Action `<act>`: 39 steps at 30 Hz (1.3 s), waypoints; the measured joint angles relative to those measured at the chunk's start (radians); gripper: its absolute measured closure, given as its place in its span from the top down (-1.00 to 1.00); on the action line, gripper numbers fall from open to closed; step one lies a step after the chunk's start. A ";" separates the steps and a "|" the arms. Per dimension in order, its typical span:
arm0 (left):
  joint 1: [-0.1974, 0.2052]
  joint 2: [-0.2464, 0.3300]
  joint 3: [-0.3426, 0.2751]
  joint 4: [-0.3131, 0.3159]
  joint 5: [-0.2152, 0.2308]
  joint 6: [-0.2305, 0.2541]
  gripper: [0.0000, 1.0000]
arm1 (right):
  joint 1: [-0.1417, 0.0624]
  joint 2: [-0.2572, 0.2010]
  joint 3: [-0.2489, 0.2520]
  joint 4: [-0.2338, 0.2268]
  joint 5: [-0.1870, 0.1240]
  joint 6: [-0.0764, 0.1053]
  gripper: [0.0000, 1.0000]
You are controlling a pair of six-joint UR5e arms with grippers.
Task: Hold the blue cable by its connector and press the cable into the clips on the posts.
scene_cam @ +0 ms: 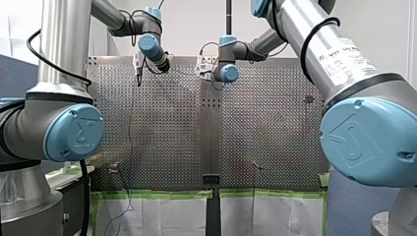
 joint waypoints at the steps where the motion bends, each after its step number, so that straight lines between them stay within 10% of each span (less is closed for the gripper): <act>1: 0.004 -0.007 0.006 0.002 -0.007 0.000 1.00 | 0.000 0.000 0.000 0.001 0.000 -0.001 -0.98; 11: 0.039 -0.028 0.029 0.023 -0.080 0.002 1.00 | 0.000 0.000 0.000 0.003 0.000 -0.002 -0.98; 39: 0.046 -0.028 0.034 0.089 -0.059 0.109 1.00 | 0.002 0.000 0.000 0.008 -0.001 -0.005 -0.98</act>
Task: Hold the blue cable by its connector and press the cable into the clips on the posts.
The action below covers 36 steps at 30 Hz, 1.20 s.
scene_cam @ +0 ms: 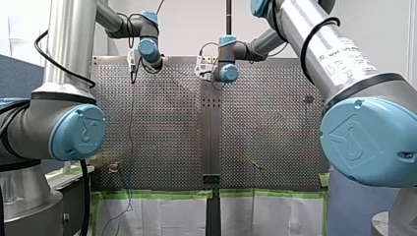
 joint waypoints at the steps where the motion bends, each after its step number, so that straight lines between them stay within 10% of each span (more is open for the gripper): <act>1: -0.001 0.000 0.000 0.001 0.000 0.002 1.00 | 0.000 0.000 0.000 0.000 0.000 0.000 -0.98; 3: -0.004 0.000 0.000 0.005 0.000 0.007 0.75 | 0.000 0.000 0.000 0.000 0.000 0.000 -0.98; 5: -0.006 0.000 0.000 0.011 0.001 0.010 -0.05 | 0.000 0.000 0.000 0.000 0.001 0.000 -0.98; 6: -0.006 0.000 -0.001 0.013 0.001 0.011 -0.05 | 0.001 0.000 0.000 0.001 0.000 0.000 -0.98; 7: -0.007 0.000 -0.001 0.014 0.000 0.012 -0.94 | 0.001 0.000 0.000 0.001 0.000 0.000 -0.98; 8: -0.009 0.000 -0.001 0.016 -0.002 0.013 -1.00 | 0.001 0.000 0.001 0.001 0.000 0.000 -0.98; 21: -0.029 0.000 -0.007 0.018 -0.081 0.068 -1.00 | -0.001 0.000 0.006 0.001 0.001 0.000 -0.98; 36: -0.058 0.000 -0.008 0.012 -0.026 0.042 -1.00 | -0.015 0.001 0.028 0.000 0.004 -0.007 -0.98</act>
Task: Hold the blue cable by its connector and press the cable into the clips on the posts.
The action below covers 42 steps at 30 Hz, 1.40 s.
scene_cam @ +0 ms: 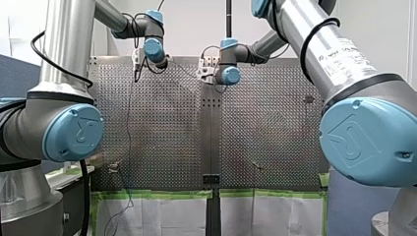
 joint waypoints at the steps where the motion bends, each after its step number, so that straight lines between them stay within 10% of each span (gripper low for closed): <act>1: 0.000 0.000 0.000 0.000 0.007 -0.007 -1.00 | -0.003 0.000 0.000 0.000 0.000 0.000 -0.98; 14: -0.015 0.002 -0.019 -0.041 0.038 -0.028 -1.00 | -0.025 0.001 0.017 0.001 0.001 0.000 -0.98; 26: -0.052 0.000 -0.117 0.058 0.012 -0.025 -1.00 | -0.023 0.000 0.110 0.000 0.008 0.000 -0.98; 42: -0.105 -0.059 -0.200 0.146 -0.038 -0.021 -1.00 | -0.014 -0.011 0.235 -0.010 0.102 -0.008 -0.98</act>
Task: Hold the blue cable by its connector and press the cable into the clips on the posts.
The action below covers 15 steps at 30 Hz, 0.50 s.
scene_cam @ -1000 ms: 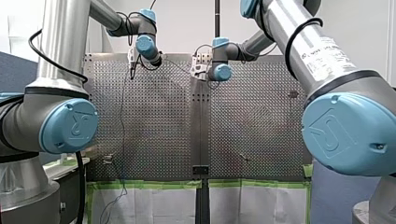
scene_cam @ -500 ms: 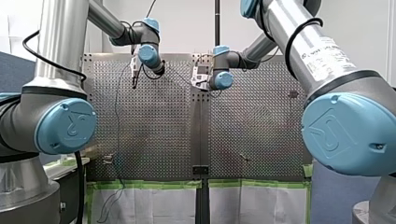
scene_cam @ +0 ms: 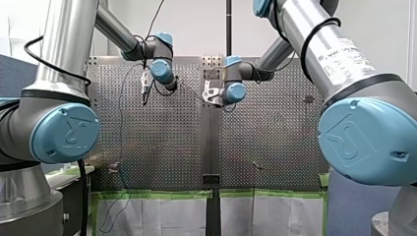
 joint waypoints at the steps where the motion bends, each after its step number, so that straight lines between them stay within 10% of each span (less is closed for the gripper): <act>1: -0.003 -0.004 -0.008 0.008 -0.002 0.000 -1.00 | 0.001 -0.001 0.009 -0.001 0.004 -0.003 -0.98; 15: -0.050 -0.075 -0.086 0.098 -0.023 0.003 -1.00 | 0.009 -0.005 0.123 -0.071 0.036 -0.018 -0.98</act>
